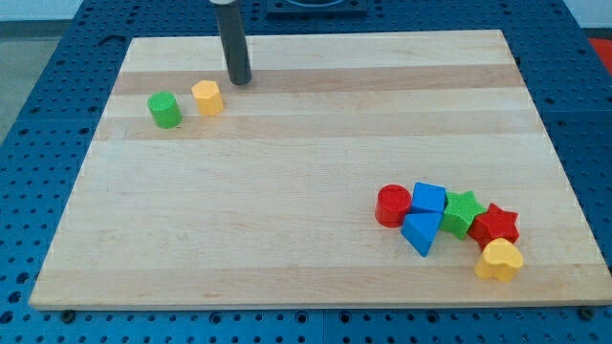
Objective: Push the yellow hexagon towards the center of the board
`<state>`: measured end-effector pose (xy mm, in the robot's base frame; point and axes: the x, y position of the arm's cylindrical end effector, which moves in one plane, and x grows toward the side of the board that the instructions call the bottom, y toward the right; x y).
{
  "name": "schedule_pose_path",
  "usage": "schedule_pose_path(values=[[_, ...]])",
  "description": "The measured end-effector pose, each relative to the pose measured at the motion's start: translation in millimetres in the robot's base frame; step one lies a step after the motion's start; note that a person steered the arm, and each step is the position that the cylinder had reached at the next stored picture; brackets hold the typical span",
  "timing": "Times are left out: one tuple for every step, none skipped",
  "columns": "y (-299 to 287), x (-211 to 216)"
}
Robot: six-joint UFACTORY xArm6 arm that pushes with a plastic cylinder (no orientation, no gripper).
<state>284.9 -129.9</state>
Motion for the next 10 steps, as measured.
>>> schedule_pose_path(values=[[-83.0, 0.5], [-87.7, 17.0], [-8.0, 64.3], [18.9, 75.9], [55.4, 83.7], [88.1, 83.7], [115.4, 84.8], [124.6, 106.5], [101.1, 119.9], [88.4, 121.8]])
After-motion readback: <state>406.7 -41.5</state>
